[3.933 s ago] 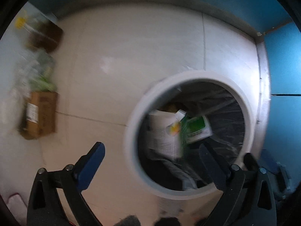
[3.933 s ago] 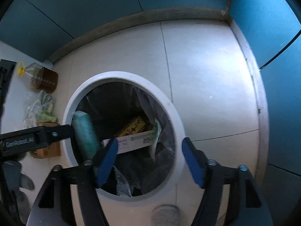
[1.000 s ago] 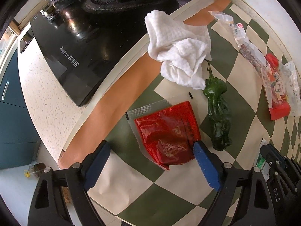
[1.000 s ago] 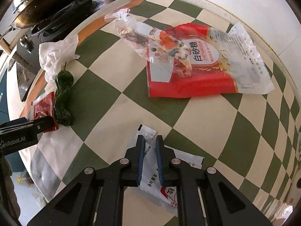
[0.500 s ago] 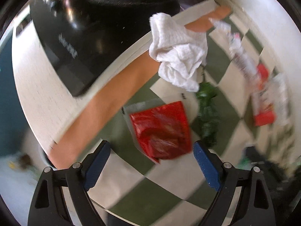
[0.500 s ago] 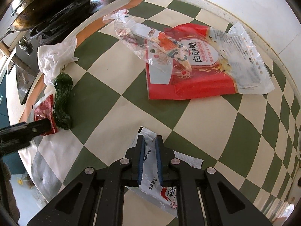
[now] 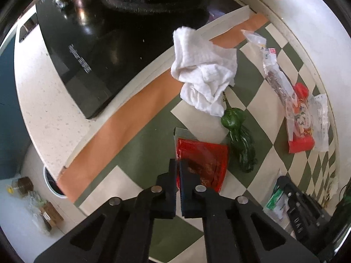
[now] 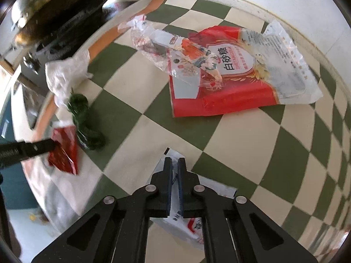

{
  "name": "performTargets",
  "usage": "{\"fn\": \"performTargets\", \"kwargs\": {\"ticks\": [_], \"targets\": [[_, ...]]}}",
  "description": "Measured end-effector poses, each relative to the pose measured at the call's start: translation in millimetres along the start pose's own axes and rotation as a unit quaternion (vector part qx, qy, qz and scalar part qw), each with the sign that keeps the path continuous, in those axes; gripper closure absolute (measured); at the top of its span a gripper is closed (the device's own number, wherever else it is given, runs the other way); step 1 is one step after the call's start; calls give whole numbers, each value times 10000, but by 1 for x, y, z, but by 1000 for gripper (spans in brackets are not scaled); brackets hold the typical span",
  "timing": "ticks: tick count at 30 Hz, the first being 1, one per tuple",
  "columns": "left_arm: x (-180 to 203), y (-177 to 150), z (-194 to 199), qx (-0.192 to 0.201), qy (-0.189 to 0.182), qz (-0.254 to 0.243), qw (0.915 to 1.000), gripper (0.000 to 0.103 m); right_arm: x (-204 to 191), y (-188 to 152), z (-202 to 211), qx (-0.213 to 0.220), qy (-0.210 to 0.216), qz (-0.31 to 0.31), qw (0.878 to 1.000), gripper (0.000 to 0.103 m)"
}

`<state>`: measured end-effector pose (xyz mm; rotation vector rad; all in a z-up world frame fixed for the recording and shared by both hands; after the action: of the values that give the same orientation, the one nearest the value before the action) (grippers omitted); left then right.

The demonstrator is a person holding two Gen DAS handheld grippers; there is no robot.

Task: Collect trash
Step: 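Carry the red packet and white sachet over the bin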

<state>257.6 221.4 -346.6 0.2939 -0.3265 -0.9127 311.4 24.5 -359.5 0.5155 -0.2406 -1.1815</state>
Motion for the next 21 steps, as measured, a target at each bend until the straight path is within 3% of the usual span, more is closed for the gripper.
{"fn": "performTargets", "kwargs": {"ticks": [6, 13, 17, 21], "targets": [[-7, 1, 35, 355, 108, -80, 9993, 103, -12, 18, 27, 360, 310, -31, 9989, 102], [-52, 7, 85, 800, 270, 192, 9962, 103, -58, 40, 65, 737, 740, 217, 9943, 102], [-106, 4, 117, 1077, 406, 508, 9920, 103, -114, 45, 84, 906, 1112, 537, 9882, 102], [-171, -16, 138, 1199, 630, 823, 9874, 103, -188, 26, 93, 885, 1524, 884, 9804, 102]]}}
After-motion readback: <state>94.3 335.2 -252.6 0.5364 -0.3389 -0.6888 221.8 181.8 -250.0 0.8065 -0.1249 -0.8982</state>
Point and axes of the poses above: each gripper's, at about its wrist camera, not at the fingertips, and z roughly against the way its jaws point, x to its right, y to its top, the point moved 6 cm from there along -z, roughly the way its jaws point, and after that the axes turned 15 degrees about x, right-handed, at the moved point
